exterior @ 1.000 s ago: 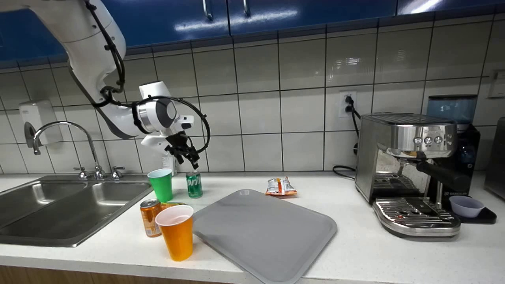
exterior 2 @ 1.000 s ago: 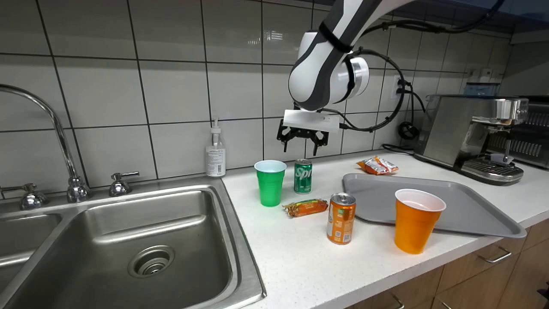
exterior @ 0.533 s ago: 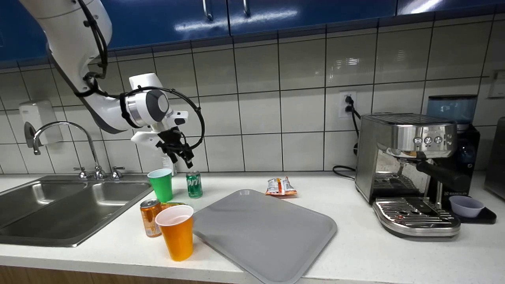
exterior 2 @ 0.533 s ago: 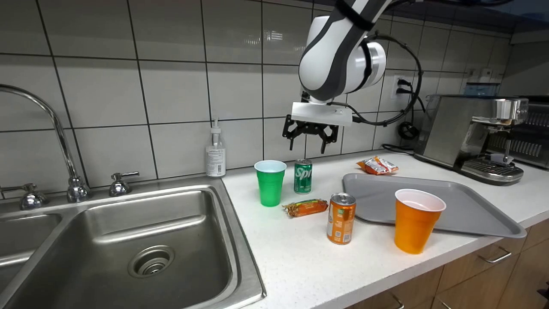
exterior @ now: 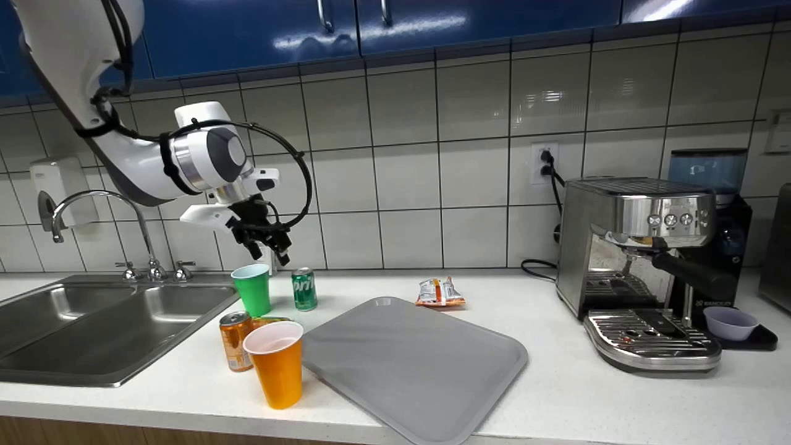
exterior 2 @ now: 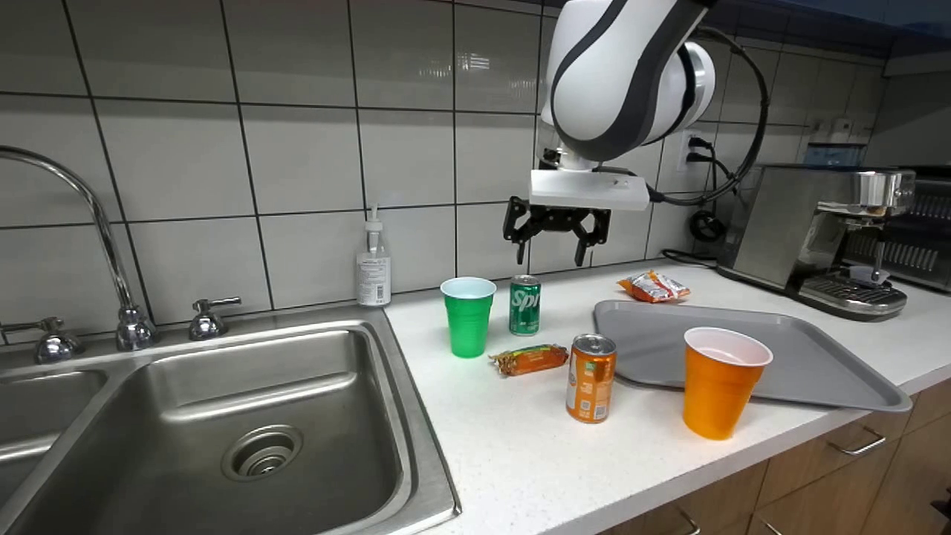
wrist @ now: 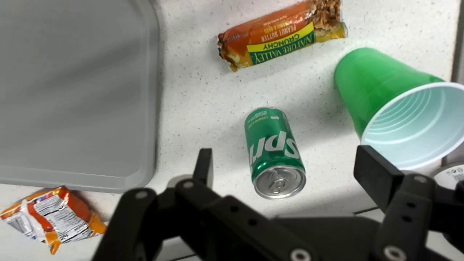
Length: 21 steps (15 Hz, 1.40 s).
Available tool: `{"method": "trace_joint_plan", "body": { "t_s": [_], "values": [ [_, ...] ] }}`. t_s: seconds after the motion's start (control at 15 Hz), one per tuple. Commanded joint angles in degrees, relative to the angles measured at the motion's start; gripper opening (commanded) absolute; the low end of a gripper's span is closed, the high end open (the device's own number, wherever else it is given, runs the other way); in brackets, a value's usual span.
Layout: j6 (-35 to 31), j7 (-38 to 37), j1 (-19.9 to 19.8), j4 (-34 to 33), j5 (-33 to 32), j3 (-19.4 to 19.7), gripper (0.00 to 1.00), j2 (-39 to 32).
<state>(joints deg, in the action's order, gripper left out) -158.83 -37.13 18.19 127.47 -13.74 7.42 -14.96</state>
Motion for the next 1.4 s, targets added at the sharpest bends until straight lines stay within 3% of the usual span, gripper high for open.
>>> {"method": "trace_joint_plan", "body": {
  "t_s": [0.0, 0.73, 1.33],
  "values": [
    [0.78, 1.97, -1.09, 6.00, -1.74, -2.23, 1.00, 6.13],
    [1.73, 6.78, -3.83, 15.28, -0.67, -8.69, 1.00, 14.39],
    [3.04, 6.64, -5.00, 17.69, -1.46, -11.98, 1.00, 15.38]
  ]
}}
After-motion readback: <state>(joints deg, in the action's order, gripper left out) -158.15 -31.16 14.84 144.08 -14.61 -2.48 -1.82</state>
